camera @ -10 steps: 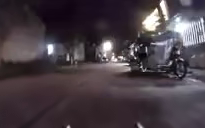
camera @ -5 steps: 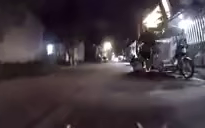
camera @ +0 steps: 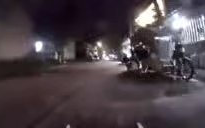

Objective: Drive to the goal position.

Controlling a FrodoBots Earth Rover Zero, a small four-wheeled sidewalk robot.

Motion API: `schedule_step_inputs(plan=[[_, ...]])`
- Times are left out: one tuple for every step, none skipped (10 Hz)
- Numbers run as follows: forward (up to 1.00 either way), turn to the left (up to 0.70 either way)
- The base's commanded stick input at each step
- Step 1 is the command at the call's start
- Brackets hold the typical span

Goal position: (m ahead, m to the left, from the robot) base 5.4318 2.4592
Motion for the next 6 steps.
schedule_step_inputs(plan=[[1.00,0.00],[1.00,0.00],[1.00,0.00],[1.00,0.00],[1.00,0.00],[1.00,0.00]])
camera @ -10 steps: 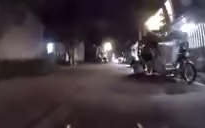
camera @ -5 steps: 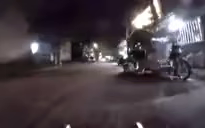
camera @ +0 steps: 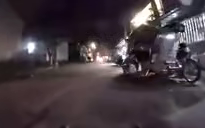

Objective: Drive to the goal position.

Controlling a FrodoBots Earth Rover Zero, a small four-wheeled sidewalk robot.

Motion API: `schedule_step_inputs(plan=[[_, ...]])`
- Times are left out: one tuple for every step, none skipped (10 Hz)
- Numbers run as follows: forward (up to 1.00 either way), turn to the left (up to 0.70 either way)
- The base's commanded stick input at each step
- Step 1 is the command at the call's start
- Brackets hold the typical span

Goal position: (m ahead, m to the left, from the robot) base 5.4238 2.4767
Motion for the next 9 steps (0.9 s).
schedule_step_inputs(plan=[[1.00,0.00],[1.00,0.00],[1.00,0.00],[1.00,0.00],[1.00,0.00],[1.00,0.00],[1.00,0.00],[1.00,0.00],[1.00,0.00]])
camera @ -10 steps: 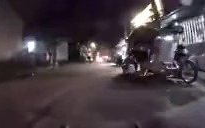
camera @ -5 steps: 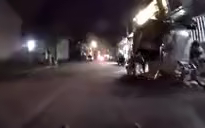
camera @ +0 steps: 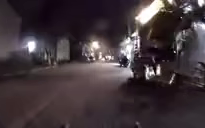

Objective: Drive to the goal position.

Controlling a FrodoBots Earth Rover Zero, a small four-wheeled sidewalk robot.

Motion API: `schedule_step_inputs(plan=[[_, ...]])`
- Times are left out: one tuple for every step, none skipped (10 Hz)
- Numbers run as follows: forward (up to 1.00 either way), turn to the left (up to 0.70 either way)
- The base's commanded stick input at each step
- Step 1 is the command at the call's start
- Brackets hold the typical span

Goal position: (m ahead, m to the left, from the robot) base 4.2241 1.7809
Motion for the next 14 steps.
schedule_step_inputs(plan=[[1.00,0.00],[1.00,0.00],[1.00,-0.24],[1.00,-0.35],[1.00,-0.35],[1.00,-0.36],[1.00,-0.36],[1.00,-0.21],[1.00,0.00],[1.00,0.00],[1.00,0.00],[1.00,0.00],[1.00,0.00],[1.00,0.00]])
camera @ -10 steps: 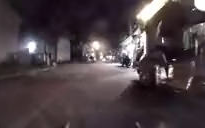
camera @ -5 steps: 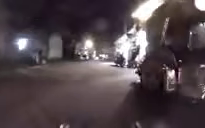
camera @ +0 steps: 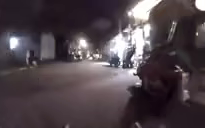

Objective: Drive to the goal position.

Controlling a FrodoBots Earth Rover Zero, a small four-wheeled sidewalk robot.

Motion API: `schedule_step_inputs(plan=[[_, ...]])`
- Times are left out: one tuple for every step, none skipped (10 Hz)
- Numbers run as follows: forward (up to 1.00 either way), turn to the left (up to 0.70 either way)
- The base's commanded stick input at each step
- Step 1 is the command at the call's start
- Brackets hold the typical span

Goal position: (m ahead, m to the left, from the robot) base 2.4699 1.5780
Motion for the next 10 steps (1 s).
schedule_step_inputs(plan=[[1.00,0.00],[1.00,0.00],[1.00,0.00],[1.00,0.00],[1.00,0.00],[1.00,0.00],[1.00,0.00],[1.00,0.00],[1.00,0.00],[1.00,0.00]])
